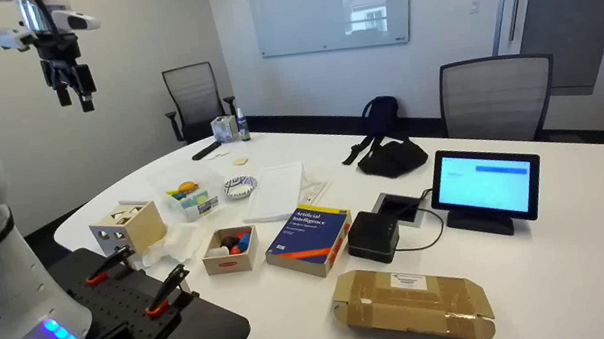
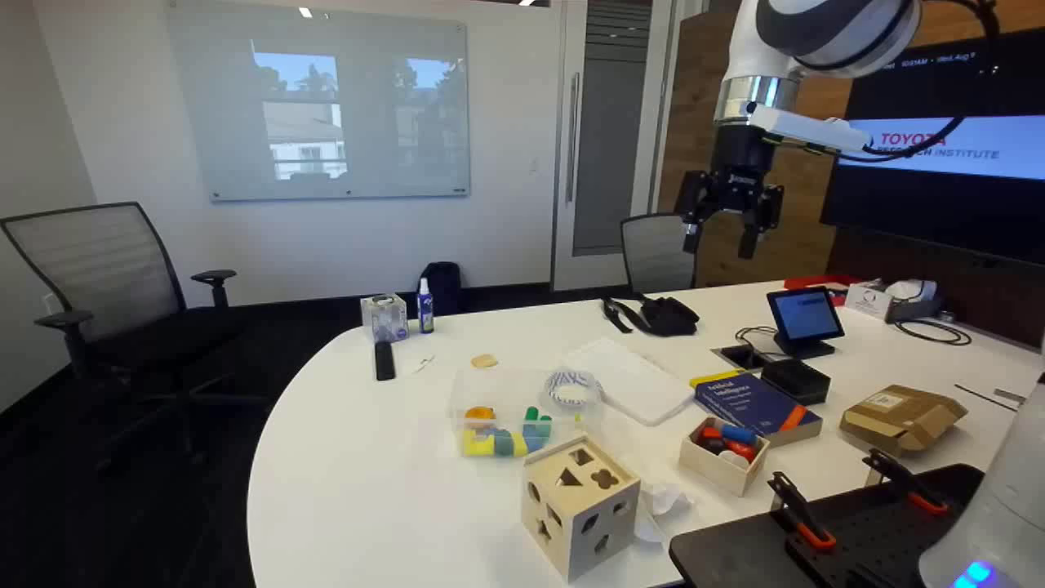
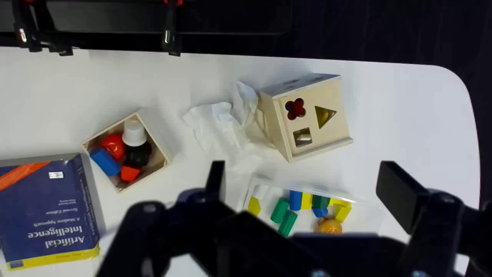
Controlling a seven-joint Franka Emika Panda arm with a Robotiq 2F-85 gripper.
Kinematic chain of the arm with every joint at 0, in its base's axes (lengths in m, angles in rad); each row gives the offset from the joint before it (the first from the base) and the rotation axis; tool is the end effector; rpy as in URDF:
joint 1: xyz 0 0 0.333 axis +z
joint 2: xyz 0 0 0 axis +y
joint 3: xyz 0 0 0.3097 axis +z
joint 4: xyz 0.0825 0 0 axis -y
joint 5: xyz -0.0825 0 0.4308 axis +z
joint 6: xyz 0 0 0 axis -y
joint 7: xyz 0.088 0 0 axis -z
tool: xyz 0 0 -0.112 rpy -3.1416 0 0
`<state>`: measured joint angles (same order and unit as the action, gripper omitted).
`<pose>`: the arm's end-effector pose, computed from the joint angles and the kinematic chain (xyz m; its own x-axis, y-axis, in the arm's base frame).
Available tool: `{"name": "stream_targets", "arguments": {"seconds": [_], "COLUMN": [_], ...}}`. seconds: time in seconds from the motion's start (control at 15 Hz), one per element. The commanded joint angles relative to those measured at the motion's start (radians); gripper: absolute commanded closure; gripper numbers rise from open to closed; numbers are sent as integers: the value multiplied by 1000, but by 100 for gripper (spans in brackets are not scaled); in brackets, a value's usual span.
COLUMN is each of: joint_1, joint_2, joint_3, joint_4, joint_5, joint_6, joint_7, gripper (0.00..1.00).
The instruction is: Put the white lid on the clear lunch box
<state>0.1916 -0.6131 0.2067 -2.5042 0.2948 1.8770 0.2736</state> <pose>0.3727 0.1820 0.4587 0.9977 -0.0006 -0.0681 -0.0106 -0.9891 -0.1470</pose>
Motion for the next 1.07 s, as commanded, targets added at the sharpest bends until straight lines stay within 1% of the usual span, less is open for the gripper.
{"name": "stream_targets", "arguments": {"seconds": [0.0, 0.07, 0.13, 0.2, 0.27, 0.4, 0.47, 0.6, 0.73, 0.87, 1.0], "joint_1": [-7, -7, -18, -38, -56, -111, -140, -183, -217, -213, -196], "joint_2": [-1, -1, 17, 28, 52, 123, 171, 274, 402, 546, 683], "joint_3": [6, 6, 6, 13, 5, -12, -34, -66, -105, -164, -211], "joint_4": [2, 2, 3, -5, -7, -23, -19, -23, -4, 39, 96], "joint_5": [3, 3, 2, -11, -15, -37, -46, -40, -31, 21, 120], "joint_6": [-3, -3, 29, 92, 148, 347, 436, 615, 770, 869, 937], "joint_7": [-3, -3, 4, 22, 25, 28, 17, 35, 51, 8, -51], "gripper": [0, 0, 0, 0, 0, 0, 0, 0, 0, 0, 0]}}
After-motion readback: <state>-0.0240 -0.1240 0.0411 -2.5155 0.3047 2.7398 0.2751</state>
